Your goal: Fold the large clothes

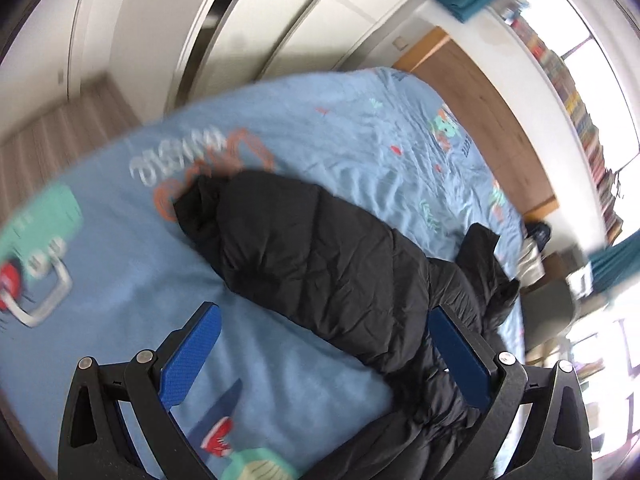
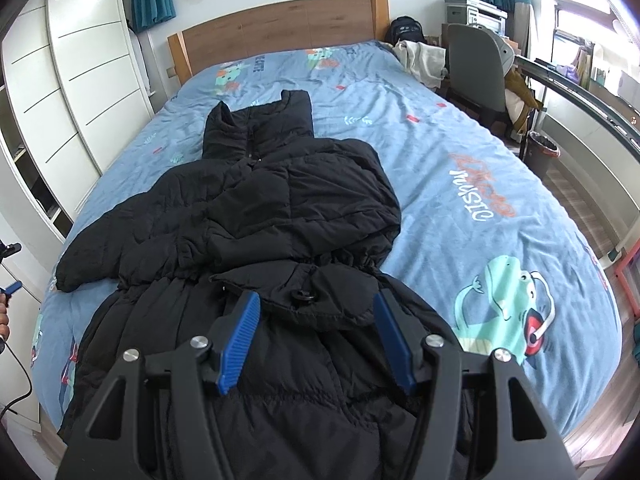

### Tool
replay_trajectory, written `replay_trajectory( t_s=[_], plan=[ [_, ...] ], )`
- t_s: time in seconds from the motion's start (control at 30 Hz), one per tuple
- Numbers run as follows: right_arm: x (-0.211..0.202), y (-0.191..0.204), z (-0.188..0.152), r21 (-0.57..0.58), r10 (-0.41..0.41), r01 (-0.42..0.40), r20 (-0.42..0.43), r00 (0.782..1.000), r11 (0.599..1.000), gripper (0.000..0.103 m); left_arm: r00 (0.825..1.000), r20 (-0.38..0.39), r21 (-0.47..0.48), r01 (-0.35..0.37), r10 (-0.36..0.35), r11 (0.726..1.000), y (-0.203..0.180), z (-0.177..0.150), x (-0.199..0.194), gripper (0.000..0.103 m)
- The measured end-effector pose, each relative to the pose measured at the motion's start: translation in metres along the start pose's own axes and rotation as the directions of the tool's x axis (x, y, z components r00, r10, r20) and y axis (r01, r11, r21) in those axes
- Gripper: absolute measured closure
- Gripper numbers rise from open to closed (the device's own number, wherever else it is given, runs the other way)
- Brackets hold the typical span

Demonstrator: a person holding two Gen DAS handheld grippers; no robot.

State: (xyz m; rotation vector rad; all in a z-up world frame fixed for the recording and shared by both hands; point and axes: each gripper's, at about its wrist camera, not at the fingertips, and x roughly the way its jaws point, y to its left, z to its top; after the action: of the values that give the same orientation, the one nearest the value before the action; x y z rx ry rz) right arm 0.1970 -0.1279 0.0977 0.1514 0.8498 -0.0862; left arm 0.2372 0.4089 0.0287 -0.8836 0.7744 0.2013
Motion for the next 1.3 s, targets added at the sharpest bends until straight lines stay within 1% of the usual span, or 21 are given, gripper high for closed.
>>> replay_trajectory(
  t_s=[0.1, 0.13, 0.2, 0.3, 0.37, 0.47, 0.5, 0.6, 0.67, 0.7, 0.77, 0.83, 0.87, 0.93, 0.97, 1.0, 1.03, 1.1, 1.13, 1.23, 1.3],
  plan=[
    [0.015, -0.001, 0.003, 0.005, -0.002, 0.002, -0.019, 1.0, 1.0, 0.045, 0.998, -0.049, -0.109, 0.04, -0.045, 0.993, 0.023, -0.007, 0.031, 0.002],
    [0.021, -0.002, 0.004, 0.007, -0.005, 0.005, -0.026, 1.0, 1.0, 0.045, 0.997, -0.059, -0.131, 0.05, -0.058, 0.99, 0.028, -0.009, 0.038, 0.002],
    [0.029, -0.003, 0.005, 0.013, -0.007, 0.008, -0.037, 0.999, 1.0, 0.045, 0.991, -0.086, -0.207, 0.082, -0.102, 0.975, 0.04, -0.017, 0.062, 0.003],
    [0.042, -0.005, 0.006, 0.019, -0.013, 0.014, -0.056, 0.998, 1.0, 0.045, 0.982, -0.104, -0.285, 0.125, -0.16, 0.95, 0.047, -0.027, 0.089, 0.005],
    [0.05, -0.005, 0.006, 0.018, -0.016, 0.018, -0.067, 0.998, 1.0, 0.045, 0.979, -0.11, -0.318, 0.129, -0.172, 0.939, 0.049, -0.032, 0.105, 0.006],
    [0.06, -0.007, 0.006, 0.018, -0.022, 0.024, -0.086, 0.996, 1.0, 0.045, 0.978, -0.09, -0.356, 0.145, -0.188, 0.923, 0.052, -0.033, 0.12, 0.014],
    [0.063, -0.007, 0.007, 0.02, -0.023, 0.025, -0.09, 0.996, 0.999, 0.045, 0.979, -0.08, -0.361, 0.147, -0.187, 0.921, 0.054, -0.03, 0.125, 0.016],
    [0.069, -0.01, 0.008, 0.022, -0.032, 0.034, -0.096, 0.995, 0.999, 0.045, 0.985, -0.056, -0.355, 0.131, -0.161, 0.926, 0.052, -0.019, 0.131, 0.017],
    [0.071, -0.012, 0.01, 0.022, -0.035, 0.038, -0.099, 0.995, 0.999, 0.045, 0.988, -0.034, -0.366, 0.13, -0.153, 0.922, 0.052, -0.009, 0.13, 0.017],
    [0.072, -0.013, 0.01, 0.023, -0.037, 0.039, -0.099, 0.994, 0.999, 0.045, 0.989, -0.021, -0.375, 0.131, -0.149, 0.918, 0.054, -0.004, 0.13, 0.019],
    [0.074, -0.015, 0.011, 0.024, -0.038, 0.041, -0.1, 0.994, 0.999, 0.045, 0.989, -0.002, -0.398, 0.133, -0.146, 0.908, 0.057, 0.003, 0.131, 0.024],
    [0.077, -0.016, 0.012, 0.023, -0.04, 0.043, -0.103, 0.994, 0.999, 0.045, 0.99, 0.007, -0.423, 0.128, -0.138, 0.897, 0.061, 0.007, 0.133, 0.035],
    [0.078, -0.017, 0.012, 0.023, -0.04, 0.043, -0.105, 0.994, 0.999, 0.045, 0.99, 0.013, -0.442, 0.131, -0.14, 0.887, 0.064, 0.009, 0.132, 0.038],
    [0.08, -0.018, 0.011, 0.023, -0.041, 0.043, -0.109, 0.993, 0.999, 0.045, 0.989, 0.023, -0.461, 0.141, -0.147, 0.876, 0.067, 0.008, 0.133, 0.054],
    [0.08, -0.019, 0.01, 0.024, -0.04, 0.043, -0.109, 0.993, 0.999, 0.045, 0.988, 0.031, -0.467, 0.149, -0.152, 0.871, 0.067, 0.009, 0.131, 0.059],
    [0.081, -0.02, 0.01, 0.026, -0.039, 0.042, -0.109, 0.993, 0.999, 0.045, 0.987, 0.036, -0.465, 0.154, -0.155, 0.872, 0.066, 0.008, 0.129, 0.067],
    [0.081, -0.02, 0.01, 0.028, -0.038, 0.041, -0.109, 0.993, 0.999, 0.045, 0.987, 0.04, -0.454, 0.155, -0.153, 0.878, 0.065, 0.008, 0.126, 0.074],
    [0.081, -0.021, 0.01, 0.031, -0.035, 0.038, -0.108, 0.994, 0.999, 0.045, 0.988, 0.047, -0.4, 0.151, -0.144, 0.904, 0.054, 0.012, 0.118, 0.082],
    [0.08, -0.022, 0.009, 0.033, -0.031, 0.035, -0.107, 0.994, 0.999, 0.045, 0.988, 0.051, -0.38, 0.154, -0.146, 0.912, 0.049, 0.013, 0.114, 0.085],
    [0.078, -0.025, 0.008, 0.049, -0.019, 0.024, -0.1, 0.995, 0.999, 0.045, 0.986, 0.067, -0.329, 0.166, -0.152, 0.93, 0.033, 0.016, 0.103, 0.089],
    [0.074, -0.028, 0.007, 0.058, -0.012, 0.017, -0.092, 0.996, 0.998, 0.045, 0.984, 0.076, -0.285, 0.176, -0.161, 0.942, 0.016, 0.02, 0.093, 0.089]
  ],
)
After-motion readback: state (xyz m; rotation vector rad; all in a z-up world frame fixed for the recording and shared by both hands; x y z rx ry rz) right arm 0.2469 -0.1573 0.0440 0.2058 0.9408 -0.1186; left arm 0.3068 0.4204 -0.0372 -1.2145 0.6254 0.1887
